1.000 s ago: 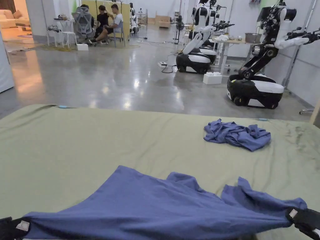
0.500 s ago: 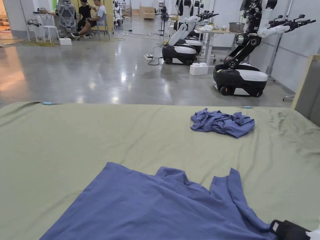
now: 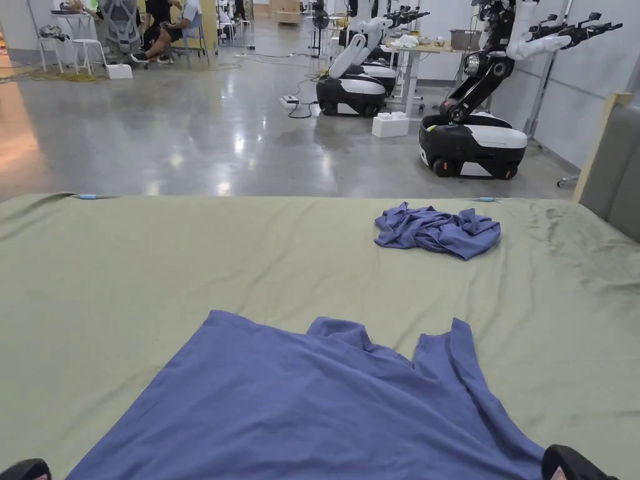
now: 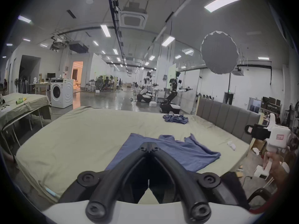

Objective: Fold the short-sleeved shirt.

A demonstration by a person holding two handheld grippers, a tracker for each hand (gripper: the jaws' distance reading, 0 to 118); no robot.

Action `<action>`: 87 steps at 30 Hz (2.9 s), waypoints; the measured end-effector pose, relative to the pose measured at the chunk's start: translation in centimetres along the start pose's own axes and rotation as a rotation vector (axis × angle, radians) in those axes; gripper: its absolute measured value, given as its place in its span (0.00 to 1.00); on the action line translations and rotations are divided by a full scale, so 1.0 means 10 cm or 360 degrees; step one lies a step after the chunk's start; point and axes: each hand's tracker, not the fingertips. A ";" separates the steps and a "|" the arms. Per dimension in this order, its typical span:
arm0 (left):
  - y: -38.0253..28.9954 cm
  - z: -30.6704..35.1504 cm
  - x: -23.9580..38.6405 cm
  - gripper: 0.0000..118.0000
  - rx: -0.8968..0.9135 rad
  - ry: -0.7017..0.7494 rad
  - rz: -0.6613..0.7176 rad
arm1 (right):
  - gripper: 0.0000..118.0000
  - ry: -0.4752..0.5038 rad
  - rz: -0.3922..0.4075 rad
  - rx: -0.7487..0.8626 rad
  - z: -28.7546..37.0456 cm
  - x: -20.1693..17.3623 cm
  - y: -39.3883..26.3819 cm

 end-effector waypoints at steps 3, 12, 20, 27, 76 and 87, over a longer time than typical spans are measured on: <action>0.01 -0.03 -0.03 0.00 -0.0037 0.0041 -0.0012 | 0.02 -0.0022 -0.0069 -0.0027 -0.09 0.13 0.04; 0.58 -1.86 -0.38 0.00 -0.0264 -0.0250 0.0052 | 0.02 0.0024 -0.0142 -0.0108 -0.41 0.27 -0.02; -0.19 -5.22 -0.79 0.80 -0.1316 0.0211 -0.0059 | 0.02 0.0101 -0.0321 -0.0246 -0.82 0.46 -0.24; -0.89 -5.78 -0.94 0.79 -0.1570 0.0256 -0.0092 | 0.02 0.0057 -0.0356 -0.0306 -1.07 0.68 -0.35; 2.22 -3.30 -1.22 0.00 -0.0422 0.0016 0.0317 | 0.04 0.0135 -0.0440 -0.0452 -3.57 1.20 1.87; 2.99 -4.19 -1.40 0.00 -0.0348 0.0154 0.0282 | 0.04 -0.0049 -0.0354 -0.0248 -4.71 1.03 3.00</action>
